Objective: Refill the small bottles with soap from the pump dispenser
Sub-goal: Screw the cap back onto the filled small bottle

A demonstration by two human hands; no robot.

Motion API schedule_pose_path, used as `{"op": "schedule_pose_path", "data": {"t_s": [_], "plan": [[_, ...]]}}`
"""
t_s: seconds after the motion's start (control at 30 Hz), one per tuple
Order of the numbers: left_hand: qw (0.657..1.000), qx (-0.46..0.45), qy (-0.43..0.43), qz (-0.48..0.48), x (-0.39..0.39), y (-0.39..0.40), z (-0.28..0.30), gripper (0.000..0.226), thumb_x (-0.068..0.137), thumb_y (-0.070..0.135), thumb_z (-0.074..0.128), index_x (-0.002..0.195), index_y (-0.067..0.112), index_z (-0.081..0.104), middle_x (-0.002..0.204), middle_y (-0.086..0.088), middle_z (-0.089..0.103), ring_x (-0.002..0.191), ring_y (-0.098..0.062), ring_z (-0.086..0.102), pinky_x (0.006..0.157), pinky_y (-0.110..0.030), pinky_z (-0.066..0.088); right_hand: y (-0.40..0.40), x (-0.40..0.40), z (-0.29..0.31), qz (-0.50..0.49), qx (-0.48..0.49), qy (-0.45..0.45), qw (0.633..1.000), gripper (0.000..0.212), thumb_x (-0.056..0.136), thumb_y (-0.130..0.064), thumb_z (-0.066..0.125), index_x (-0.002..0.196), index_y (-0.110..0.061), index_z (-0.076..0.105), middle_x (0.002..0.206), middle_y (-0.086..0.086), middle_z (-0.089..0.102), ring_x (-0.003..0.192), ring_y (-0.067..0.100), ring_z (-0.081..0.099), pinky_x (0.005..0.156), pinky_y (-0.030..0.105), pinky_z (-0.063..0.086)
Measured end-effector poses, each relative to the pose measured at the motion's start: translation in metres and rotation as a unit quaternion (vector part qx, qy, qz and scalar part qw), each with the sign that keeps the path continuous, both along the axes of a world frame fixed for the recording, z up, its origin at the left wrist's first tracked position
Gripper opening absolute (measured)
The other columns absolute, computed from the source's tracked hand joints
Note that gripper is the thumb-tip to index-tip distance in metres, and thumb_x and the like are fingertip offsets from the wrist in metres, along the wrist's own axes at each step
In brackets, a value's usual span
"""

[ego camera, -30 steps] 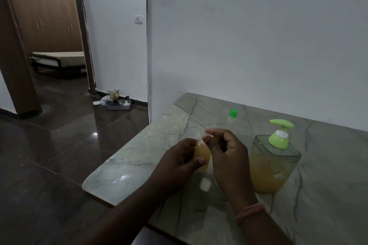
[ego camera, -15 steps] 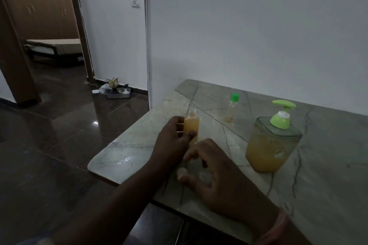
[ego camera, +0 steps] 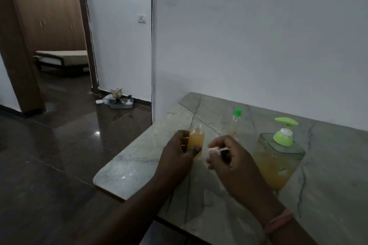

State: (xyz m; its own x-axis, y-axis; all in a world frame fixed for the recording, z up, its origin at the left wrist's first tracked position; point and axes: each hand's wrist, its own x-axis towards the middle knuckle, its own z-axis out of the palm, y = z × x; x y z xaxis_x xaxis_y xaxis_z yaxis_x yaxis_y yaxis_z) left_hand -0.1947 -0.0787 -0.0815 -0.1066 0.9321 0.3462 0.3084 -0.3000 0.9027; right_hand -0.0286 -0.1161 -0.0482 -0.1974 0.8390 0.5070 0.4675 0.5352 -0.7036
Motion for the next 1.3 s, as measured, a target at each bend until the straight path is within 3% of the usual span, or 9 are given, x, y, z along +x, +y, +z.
{"op": "schedule_pose_path", "data": {"t_s": [0.23,0.43,0.6,0.77,0.9,1.0,1.1,1.23,1.3], "plan": [[1.000,-0.001,0.013,-0.015,0.003,-0.003,0.003,0.041,0.092,0.029,0.069,0.130,0.023,0.054,0.126,0.001,0.063,0.109,-0.015,0.064,0.091,-0.038,0.058,0.032,-0.003,0.047,-0.081,0.073,-0.038,0.993,0.024,0.090,-0.020,0.068,0.109,-0.027,0.055,0.099,-0.015,0.062,0.085,-0.005,0.063,0.067,0.005,0.050],[1.000,0.001,0.015,-0.009,0.004,-0.002,0.002,0.044,0.091,0.030,0.070,0.131,0.024,0.055,0.126,0.003,0.063,0.108,-0.013,0.063,0.084,-0.026,0.056,0.041,-0.014,0.072,-0.011,0.115,-0.264,0.957,0.025,0.094,-0.014,0.060,0.116,-0.023,0.066,0.111,-0.007,0.058,0.100,0.006,0.055,0.086,0.021,0.050],[1.000,0.002,0.018,-0.009,0.003,-0.001,0.002,0.045,0.091,0.030,0.070,0.132,0.023,0.054,0.129,0.002,0.061,0.109,-0.014,0.062,0.081,-0.020,0.052,0.045,-0.014,0.083,0.031,0.060,-0.328,0.942,0.028,0.096,-0.008,0.057,0.117,-0.022,0.069,0.115,-0.010,0.057,0.105,0.006,0.056,0.087,0.015,0.045],[1.000,0.005,0.023,-0.013,0.003,0.001,0.001,0.043,0.091,0.029,0.070,0.131,0.023,0.055,0.127,0.001,0.064,0.107,-0.013,0.063,0.084,-0.027,0.055,0.051,-0.016,0.094,0.038,0.029,-0.350,0.936,0.025,0.093,-0.010,0.062,0.110,-0.026,0.070,0.110,-0.009,0.065,0.102,0.007,0.060,0.089,0.029,0.052],[1.000,0.007,0.024,-0.016,0.003,-0.001,0.003,0.045,0.091,0.028,0.070,0.133,0.022,0.053,0.127,0.005,0.060,0.110,-0.015,0.061,0.089,-0.031,0.055,0.051,-0.018,0.101,0.018,-0.003,-0.350,0.936,0.015,0.095,-0.029,0.062,0.101,-0.018,0.070,0.092,-0.002,0.071,0.080,0.008,0.067,0.078,0.032,0.058],[0.999,0.010,0.027,-0.025,0.002,-0.001,0.001,0.045,0.091,0.030,0.070,0.133,0.023,0.054,0.129,0.004,0.061,0.111,-0.015,0.061,0.091,-0.035,0.056,0.048,-0.020,0.103,-0.047,-0.077,-0.377,0.922,0.062,0.085,-0.069,0.049,0.079,-0.011,0.068,0.060,0.004,0.070,0.045,0.010,0.065,0.058,0.028,0.059],[0.999,0.004,0.017,-0.034,0.002,0.000,0.001,0.044,0.092,0.030,0.069,0.133,0.024,0.054,0.130,0.004,0.061,0.111,-0.013,0.062,0.093,-0.037,0.057,0.045,-0.013,0.112,-0.092,-0.104,-0.390,0.910,0.095,0.065,-0.092,0.020,0.071,-0.011,0.070,0.052,0.002,0.068,0.039,0.011,0.060,0.065,0.030,0.058],[0.999,0.001,0.009,-0.047,0.001,0.001,0.001,0.044,0.092,0.029,0.068,0.133,0.025,0.054,0.129,0.004,0.062,0.110,-0.011,0.062,0.090,-0.033,0.057,0.047,-0.004,0.121,-0.028,-0.105,-0.360,0.927,0.039,0.088,-0.047,0.066,0.120,-0.025,0.059,0.095,-0.002,0.070,0.065,0.011,0.069,0.065,0.030,0.060],[0.999,0.001,0.010,-0.052,0.001,0.001,0.001,0.042,0.093,0.029,0.068,0.132,0.026,0.053,0.128,0.004,0.061,0.109,-0.010,0.061,0.087,-0.027,0.056,0.050,-0.008,0.115,0.023,-0.107,-0.379,0.919,0.038,0.090,-0.027,0.069,0.126,-0.027,0.059,0.106,-0.003,0.067,0.075,0.010,0.069,0.074,0.031,0.061]]}}
